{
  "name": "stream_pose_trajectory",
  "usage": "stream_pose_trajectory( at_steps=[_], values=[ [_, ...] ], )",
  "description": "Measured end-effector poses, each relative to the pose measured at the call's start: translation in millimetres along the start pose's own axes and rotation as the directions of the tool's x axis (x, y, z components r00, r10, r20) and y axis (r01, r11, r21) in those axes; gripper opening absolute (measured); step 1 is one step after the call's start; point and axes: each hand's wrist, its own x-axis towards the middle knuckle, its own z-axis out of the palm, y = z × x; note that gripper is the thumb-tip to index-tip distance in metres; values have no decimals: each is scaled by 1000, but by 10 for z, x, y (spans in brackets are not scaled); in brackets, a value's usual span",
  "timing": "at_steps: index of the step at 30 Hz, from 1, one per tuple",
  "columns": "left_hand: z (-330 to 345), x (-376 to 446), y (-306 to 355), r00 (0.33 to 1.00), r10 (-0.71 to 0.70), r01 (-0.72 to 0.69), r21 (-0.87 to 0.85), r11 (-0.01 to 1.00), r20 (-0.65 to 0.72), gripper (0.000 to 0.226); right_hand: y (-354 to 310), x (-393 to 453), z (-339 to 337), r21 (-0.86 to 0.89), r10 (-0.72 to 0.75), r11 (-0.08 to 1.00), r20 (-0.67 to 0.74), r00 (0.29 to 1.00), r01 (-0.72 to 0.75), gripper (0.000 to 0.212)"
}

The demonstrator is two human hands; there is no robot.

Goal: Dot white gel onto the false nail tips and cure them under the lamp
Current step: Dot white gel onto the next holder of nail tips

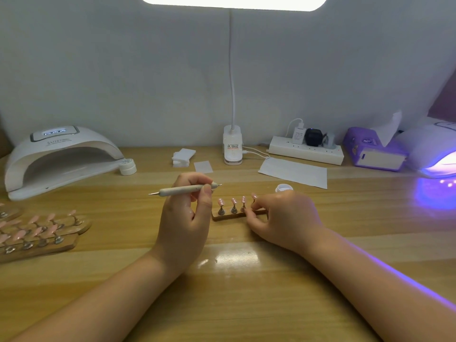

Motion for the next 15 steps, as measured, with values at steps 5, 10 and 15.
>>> stream_pose_trajectory(
  at_steps=[5, 10, 15],
  values=[
    [-5, -10, 3, 1000, -3, 3, -11, 1000, -1, 20, 69, 17, -1, -153, -49, 988, -90, 995, 34, 30],
    [-1, -10, 9, 1000, -8, 8, -11, 1000, 8, 19, 63, 22, 19, -166, -5, 986, 7, 1000, 6, 40],
    [-2, -11, 7, 999, -27, 28, -26, 999, 20, 17, 89, 12, 11, -82, 63, 995, 50, 997, -59, 36]
  ],
)
